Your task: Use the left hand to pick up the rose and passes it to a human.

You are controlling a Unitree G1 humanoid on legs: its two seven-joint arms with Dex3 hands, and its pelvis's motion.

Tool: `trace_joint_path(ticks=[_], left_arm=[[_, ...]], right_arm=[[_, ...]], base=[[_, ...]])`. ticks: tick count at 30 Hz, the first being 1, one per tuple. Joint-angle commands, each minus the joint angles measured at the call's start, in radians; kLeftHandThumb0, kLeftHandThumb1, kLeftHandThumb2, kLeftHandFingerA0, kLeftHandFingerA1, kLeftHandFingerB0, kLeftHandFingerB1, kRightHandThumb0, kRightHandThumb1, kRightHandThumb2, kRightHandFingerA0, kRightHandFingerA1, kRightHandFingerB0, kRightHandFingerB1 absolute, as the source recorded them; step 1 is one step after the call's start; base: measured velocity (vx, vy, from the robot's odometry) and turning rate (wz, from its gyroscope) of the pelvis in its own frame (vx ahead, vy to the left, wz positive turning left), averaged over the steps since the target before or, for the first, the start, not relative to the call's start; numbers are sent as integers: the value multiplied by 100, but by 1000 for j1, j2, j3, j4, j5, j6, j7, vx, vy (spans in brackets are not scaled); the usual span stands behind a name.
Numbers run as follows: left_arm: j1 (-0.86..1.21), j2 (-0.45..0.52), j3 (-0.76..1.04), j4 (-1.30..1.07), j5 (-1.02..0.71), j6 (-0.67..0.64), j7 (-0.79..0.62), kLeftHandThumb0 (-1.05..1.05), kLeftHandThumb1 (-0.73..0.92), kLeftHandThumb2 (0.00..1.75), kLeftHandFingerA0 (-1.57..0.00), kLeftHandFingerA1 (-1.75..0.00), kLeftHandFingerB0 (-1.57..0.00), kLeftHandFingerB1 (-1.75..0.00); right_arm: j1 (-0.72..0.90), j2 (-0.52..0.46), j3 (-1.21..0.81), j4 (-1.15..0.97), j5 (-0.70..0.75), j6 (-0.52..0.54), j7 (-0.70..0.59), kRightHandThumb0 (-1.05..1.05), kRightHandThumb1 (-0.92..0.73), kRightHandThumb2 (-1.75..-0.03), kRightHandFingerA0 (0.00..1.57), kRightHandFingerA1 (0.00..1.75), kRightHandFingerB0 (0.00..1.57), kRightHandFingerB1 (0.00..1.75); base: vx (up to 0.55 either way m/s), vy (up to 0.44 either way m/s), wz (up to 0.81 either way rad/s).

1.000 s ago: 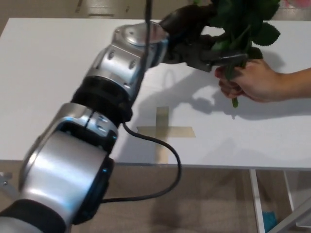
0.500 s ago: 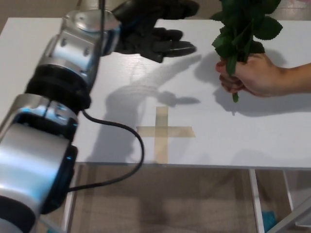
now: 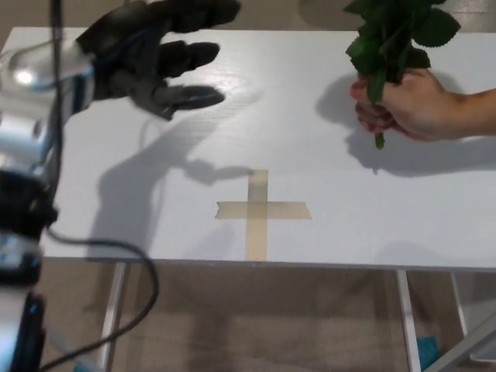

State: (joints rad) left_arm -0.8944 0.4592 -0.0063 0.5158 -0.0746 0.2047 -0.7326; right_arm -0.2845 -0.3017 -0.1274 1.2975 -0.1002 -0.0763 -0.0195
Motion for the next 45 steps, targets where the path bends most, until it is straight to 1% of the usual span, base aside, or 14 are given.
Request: trace_joint_path(ticks=[1, 3, 17, 18, 19, 20, 21, 22, 24, 25, 36, 42, 43, 45], left_arm=[[348, 120, 227, -414, -185, -66, -103, -33, 11, 77, 0, -47, 0, -48], [418, 129, 284, -487, -224, -57, -118, -67, 36, 67, -16, -36, -10, -34], [1026, 39, 620, -914, -488, -37, -251, -61, 37, 66, -40, -43, -32, -38], [1105, 10, 640, -929, -505, -50, -274, -60, 36, 67, -41, -43, -35, -39], [1151, -10, 647, -930, -516, -67, -291, -55, 40, 53, -46, -37, -39, -33], [1190, -28, 649, -930, -518, -87, -304, -60, 37, 58, -45, -40, -38, -35], [1221, -39, 651, -930, -520, -98, -313, -60, 36, 58, -46, -40, -39, -35], [1245, -46, 654, -931, -523, -103, -319, -60, 36, 58, -46, -40, -39, -35], [1303, -67, 652, -905, -521, -117, -342, -59, 36, 57, -46, -40, -39, -35], [1336, -80, 650, -885, -512, -133, -354, -57, 36, 56, -47, -40, -40, -35], [1502, -102, 597, -703, -449, -234, -380, -57, 36, 66, -46, -45, -38, -40], [1338, -89, 462, -141, -135, -418, -121, -58, 44, 56, -47, -38, -40, -34], [1299, -82, 436, -45, -84, -436, -45, -60, 40, 79, -44, -51, -29, -42], [1255, -71, 403, 67, -25, -458, 48, -60, 40, 79, -44, -51, -29, -42]], right_arm=[[32, 3, -1, 14, 8, 11, 15, -57, -83, -65, 55, 52, 38, 34], [33, -2, 1, 17, 4, 13, 8, -57, -83, -65, 55, 52, 38, 34], [57, 4, 0, 21, 4, 14, 6, -56, -83, -65, 56, 51, 38, 34], [62, 5, 2, 22, 1, 17, -1, -57, -66, -101, 50, 63, 31, 50], [68, 6, 1, 23, 2, 17, -4, -57, -66, -101, 50, 63, 31, 50], [71, 4, -2, 23, 5, 17, -2, -56, -84, -65, 56, 51, 38, 33], [72, 4, -4, 24, 7, 17, -3, -57, -66, -101, 50, 63, 31, 50], [73, 6, -4, 24, 7, 17, -6, -57, -66, -101, 50, 63, 31, 50], [76, 7, 4, 26, -2, 16, -8, -57, -66, -102, 50, 63, 31, 50], [83, 7, 11, 27, -8, 14, -7, -57, -83, -66, 56, 52, 37, 33], [139, 7, 26, 29, -9, 12, 6, -56, -83, -66, 56, 52, 40, 34], [180, 9, 45, 32, -18, 9, -1, -56, -83, -65, 57, 55, 41, 34], [186, 12, 45, 32, -16, 7, 0, -56, -83, -66, 57, 54, 39, 34], [195, 17, 44, 33, -14, 5, -1, -56, -83, -66, 57, 54, 39, 34]], base=[[0, 0, 0], [0, 0, 0], [0, 0, 0], [0, 0, 0], [0, 0, 0], [0, 0, 0], [0, 0, 0], [0, 0, 0], [0, 0, 0], [0, 0, 0], [0, 0, 0], [0, 0, 0], [0, 0, 0], [0, 0, 0]])
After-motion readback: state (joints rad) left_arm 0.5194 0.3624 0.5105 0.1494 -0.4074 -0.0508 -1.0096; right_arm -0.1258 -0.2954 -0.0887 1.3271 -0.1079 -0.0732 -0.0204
